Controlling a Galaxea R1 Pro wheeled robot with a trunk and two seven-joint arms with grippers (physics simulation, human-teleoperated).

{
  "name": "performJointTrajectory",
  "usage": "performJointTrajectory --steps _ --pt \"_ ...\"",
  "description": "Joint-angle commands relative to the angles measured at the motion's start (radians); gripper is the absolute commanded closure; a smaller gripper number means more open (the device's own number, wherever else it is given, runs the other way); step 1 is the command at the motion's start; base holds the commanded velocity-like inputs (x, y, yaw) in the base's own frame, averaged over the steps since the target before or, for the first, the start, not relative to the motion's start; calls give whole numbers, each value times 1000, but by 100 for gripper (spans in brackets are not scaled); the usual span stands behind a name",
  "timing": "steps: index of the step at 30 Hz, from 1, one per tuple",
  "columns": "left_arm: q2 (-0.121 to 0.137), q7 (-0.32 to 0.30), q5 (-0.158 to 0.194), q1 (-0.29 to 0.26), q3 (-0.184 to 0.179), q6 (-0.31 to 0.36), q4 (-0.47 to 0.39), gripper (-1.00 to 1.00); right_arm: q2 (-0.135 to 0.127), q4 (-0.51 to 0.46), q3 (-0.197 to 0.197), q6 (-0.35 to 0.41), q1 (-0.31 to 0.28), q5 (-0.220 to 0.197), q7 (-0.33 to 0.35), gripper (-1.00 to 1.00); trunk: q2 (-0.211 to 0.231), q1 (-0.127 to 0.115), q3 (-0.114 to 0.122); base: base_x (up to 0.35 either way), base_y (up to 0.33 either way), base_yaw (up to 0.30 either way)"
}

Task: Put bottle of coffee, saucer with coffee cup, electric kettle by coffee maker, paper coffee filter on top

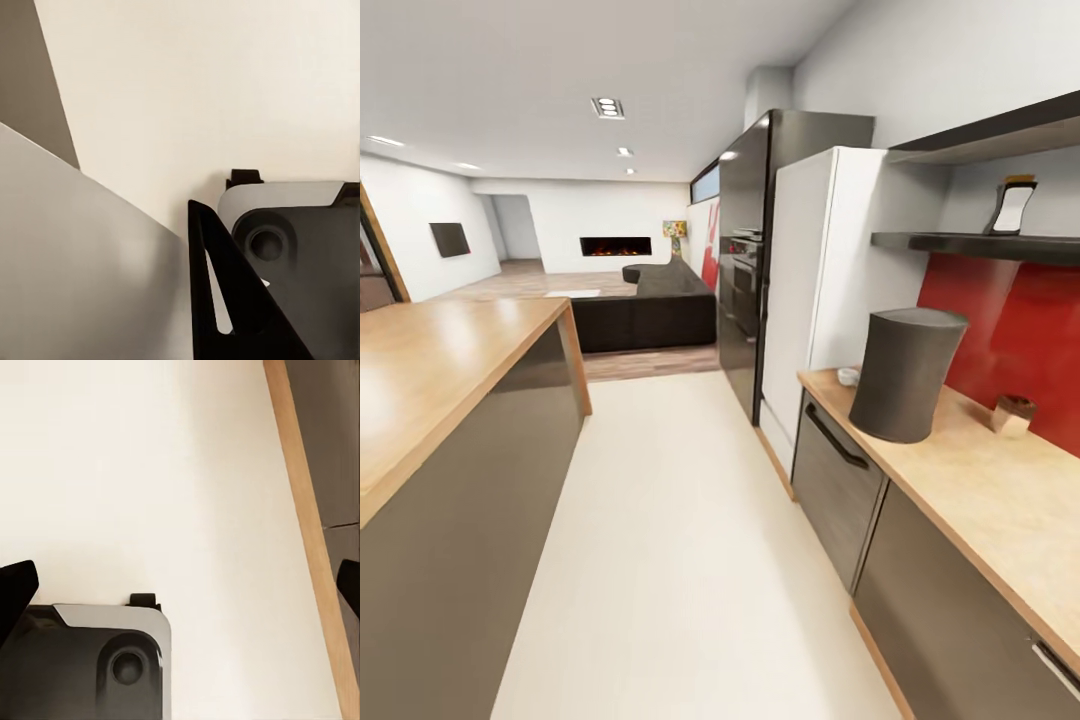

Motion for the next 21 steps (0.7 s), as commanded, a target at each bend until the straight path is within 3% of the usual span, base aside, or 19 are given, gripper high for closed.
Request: performJointTrajectory --steps 1,21 --pt "0 5 -3 -1 -2 -4 1 100 1 1 -6 -4 -1 11 0 -100 -2 1 -2 339 0 64" --pt "0 5 -3 -1 -2 -5 3 100 1 1 -6 -4 -1 11 0 -100 -2 1 -2 339 0 8"
